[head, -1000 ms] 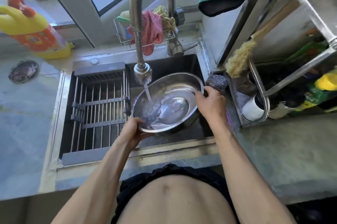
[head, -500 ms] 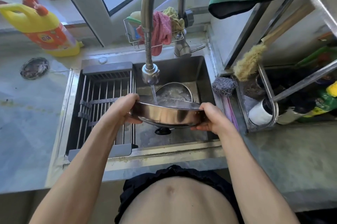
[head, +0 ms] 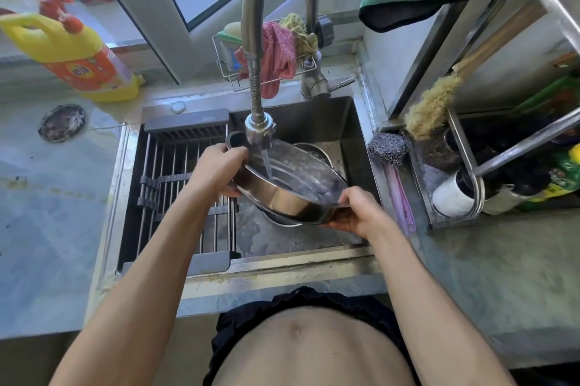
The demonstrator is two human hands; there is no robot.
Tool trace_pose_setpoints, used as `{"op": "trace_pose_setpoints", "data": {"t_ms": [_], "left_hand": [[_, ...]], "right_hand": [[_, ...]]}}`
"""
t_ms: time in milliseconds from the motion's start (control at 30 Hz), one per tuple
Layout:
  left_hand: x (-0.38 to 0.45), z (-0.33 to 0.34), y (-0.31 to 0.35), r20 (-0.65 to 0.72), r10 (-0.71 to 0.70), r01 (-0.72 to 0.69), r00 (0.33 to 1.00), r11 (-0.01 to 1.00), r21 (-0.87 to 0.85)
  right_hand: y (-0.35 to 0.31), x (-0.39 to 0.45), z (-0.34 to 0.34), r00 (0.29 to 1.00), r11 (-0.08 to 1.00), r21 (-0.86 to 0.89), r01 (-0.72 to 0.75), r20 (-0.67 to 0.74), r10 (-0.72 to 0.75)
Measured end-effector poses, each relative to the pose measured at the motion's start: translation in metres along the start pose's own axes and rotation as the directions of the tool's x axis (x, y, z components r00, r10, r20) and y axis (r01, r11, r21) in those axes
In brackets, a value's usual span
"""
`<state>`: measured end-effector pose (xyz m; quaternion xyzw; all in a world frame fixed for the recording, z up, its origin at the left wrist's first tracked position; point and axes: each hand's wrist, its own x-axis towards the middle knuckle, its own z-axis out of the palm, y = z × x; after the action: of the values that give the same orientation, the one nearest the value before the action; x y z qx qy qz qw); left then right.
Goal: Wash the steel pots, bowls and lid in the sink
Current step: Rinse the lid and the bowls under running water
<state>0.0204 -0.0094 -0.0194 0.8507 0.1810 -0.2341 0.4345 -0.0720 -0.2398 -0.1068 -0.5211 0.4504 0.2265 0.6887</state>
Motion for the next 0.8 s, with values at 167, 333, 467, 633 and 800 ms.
{"op": "trace_pose_setpoints", "data": {"t_ms": [167,333,467,633,800], "left_hand": [[-0.006,0.002,-0.005,0.037,0.198,-0.197,0.98,0.98,-0.008],[0.0,0.002,-0.027,0.036,0.349,-0.344,0.937,0.934,-0.093],[0.007,0.016,-0.049,-0.056,0.325,-0.33,0.944,0.935,-0.129],[0.02,0.048,-0.079,-0.191,0.063,-0.048,0.98,0.996,0.081],[0.027,0.073,-0.089,0.062,-0.123,0.127,0.99,0.99,-0.067]], "right_hand": [[0.013,0.011,0.004,0.996,0.991,0.108,-0.079,0.059,0.073],[0.023,0.021,0.01,0.992,0.973,0.221,-0.058,0.125,0.031],[0.02,0.024,0.009,0.985,0.957,0.235,0.168,-0.005,-0.172],[0.008,0.013,-0.001,0.804,0.816,-0.132,0.563,-0.141,-0.577],[-0.026,-0.022,-0.008,0.592,0.542,-0.549,0.636,-0.104,-0.799]]}}
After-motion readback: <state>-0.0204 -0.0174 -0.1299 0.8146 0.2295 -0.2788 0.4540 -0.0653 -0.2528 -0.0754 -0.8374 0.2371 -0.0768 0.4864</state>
